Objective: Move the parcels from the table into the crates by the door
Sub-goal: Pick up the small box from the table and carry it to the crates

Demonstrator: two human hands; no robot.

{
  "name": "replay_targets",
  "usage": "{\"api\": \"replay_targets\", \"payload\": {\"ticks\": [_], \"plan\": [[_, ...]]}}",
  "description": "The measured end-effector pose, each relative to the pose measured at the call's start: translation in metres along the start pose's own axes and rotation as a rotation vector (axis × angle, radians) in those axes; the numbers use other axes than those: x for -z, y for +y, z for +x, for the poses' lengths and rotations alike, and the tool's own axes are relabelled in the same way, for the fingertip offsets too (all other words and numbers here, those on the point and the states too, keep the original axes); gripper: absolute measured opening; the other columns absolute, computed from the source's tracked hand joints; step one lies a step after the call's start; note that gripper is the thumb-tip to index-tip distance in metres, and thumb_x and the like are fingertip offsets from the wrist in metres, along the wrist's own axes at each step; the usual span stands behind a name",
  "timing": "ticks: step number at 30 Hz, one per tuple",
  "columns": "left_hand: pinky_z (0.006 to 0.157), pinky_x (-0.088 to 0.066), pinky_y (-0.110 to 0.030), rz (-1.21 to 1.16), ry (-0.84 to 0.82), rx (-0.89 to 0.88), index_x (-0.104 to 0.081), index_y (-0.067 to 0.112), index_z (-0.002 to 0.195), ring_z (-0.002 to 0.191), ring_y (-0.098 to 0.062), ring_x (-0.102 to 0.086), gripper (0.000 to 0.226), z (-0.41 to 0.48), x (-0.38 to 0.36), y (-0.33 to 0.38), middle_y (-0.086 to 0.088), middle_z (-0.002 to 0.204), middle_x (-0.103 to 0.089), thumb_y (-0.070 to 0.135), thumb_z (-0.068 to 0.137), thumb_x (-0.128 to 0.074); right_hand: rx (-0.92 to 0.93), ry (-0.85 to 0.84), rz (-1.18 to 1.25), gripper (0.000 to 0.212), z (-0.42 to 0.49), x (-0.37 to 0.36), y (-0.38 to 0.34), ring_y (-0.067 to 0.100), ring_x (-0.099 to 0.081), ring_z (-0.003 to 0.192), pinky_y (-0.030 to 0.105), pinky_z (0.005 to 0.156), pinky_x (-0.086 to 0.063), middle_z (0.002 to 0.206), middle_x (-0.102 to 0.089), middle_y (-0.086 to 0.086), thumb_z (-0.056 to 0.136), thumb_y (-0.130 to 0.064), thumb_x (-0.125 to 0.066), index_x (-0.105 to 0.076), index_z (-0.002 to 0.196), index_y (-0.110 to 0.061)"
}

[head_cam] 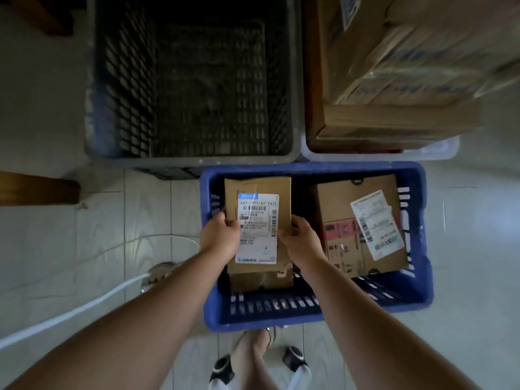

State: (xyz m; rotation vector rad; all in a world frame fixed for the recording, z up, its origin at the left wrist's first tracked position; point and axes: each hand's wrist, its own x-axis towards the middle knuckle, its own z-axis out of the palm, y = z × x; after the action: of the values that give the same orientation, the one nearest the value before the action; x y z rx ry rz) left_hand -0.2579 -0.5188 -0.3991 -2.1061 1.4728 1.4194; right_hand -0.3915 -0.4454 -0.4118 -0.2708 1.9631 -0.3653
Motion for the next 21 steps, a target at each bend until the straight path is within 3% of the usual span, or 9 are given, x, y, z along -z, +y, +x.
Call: {"api": "replay_targets", "payload": {"ticks": [5,10,13,16,18,20,21], "plan": [[0.086,-0.05,-0.039,-0.107,-0.052,0.106,-0.036,0.007,0.13,0.107,-0.034,-0.058,0.048,0.005,-0.012,0.003,-0.014,0.126,-0.055,0.027,0.091,-0.054,0.023,-0.001,-0.026,0.039,0.016,-0.019,-0.002,0.012,-0.06,0.082,0.018,0.055,-0.046,0.099,-0.061,-0.007,0.094,-0.018,-0.053,-0.049,0.133,-0.021],[0.086,-0.052,-0.042,-0.162,-0.073,0.145,-0.033,0.008,0.133,0.106,-0.032,-0.059,0.053,0.001,-0.01,0.005,-0.013,0.128,-0.053,0.027,0.09,-0.057,0.02,-0.03,-0.053,0.041,0.013,-0.016,0.0,0.001,-0.056,0.071,0.011,0.046,-0.041,0.101,-0.062,-0.006,0.095,-0.021,-0.053,-0.048,0.136,-0.02],[0.091,-0.049,-0.043,-0.157,-0.049,0.111,-0.029,0.007,0.139,0.112,-0.032,-0.056,0.06,-0.015,-0.002,0.008,-0.014,0.133,-0.05,0.026,0.089,-0.056,-0.011,-0.085,-0.071,0.056,0.002,-0.013,-0.01,0.008,-0.06,0.077,0.016,0.051,-0.046,0.121,-0.062,0.001,0.097,-0.024,-0.051,-0.029,0.149,-0.025],[0.091,-0.049,-0.038,-0.11,0.011,0.016,-0.026,0.008,0.144,0.119,-0.029,-0.051,0.064,-0.038,0.014,0.014,-0.014,0.141,-0.041,0.027,0.09,-0.055,-0.009,-0.098,-0.122,0.069,-0.017,-0.006,-0.023,0.006,-0.057,0.066,0.016,0.044,-0.042,0.14,-0.05,0.007,0.097,-0.028,-0.049,-0.008,0.152,-0.029],[0.085,-0.049,-0.032,-0.092,0.046,-0.032,-0.03,0.01,0.144,0.12,-0.028,-0.049,0.061,-0.052,0.03,0.02,-0.013,0.141,-0.04,0.026,0.09,-0.055,-0.008,-0.077,-0.147,0.068,-0.036,0.004,-0.029,0.009,-0.062,0.08,0.022,0.06,-0.053,0.147,-0.042,0.007,0.097,-0.028,-0.049,-0.01,0.152,-0.028],[0.073,-0.042,-0.022,-0.114,0.037,-0.041,-0.028,0.012,0.145,0.12,-0.026,-0.049,0.062,-0.067,0.048,0.026,-0.011,0.14,-0.041,0.025,0.091,-0.054,-0.025,-0.049,-0.172,0.065,-0.059,0.015,-0.037,0.024,-0.06,0.111,0.037,0.089,-0.05,0.151,-0.037,0.005,0.097,-0.028,-0.049,-0.015,0.152,-0.025],[0.071,-0.039,-0.02,-0.122,0.024,-0.042,-0.028,0.013,0.146,0.119,-0.026,-0.05,0.061,-0.074,0.057,0.03,-0.011,0.14,-0.042,0.025,0.091,-0.054,-0.034,-0.034,-0.179,0.063,-0.071,0.021,-0.043,0.028,-0.056,0.118,0.039,0.094,-0.048,0.152,-0.036,0.005,0.097,-0.027,-0.049,-0.017,0.152,-0.025]]}}
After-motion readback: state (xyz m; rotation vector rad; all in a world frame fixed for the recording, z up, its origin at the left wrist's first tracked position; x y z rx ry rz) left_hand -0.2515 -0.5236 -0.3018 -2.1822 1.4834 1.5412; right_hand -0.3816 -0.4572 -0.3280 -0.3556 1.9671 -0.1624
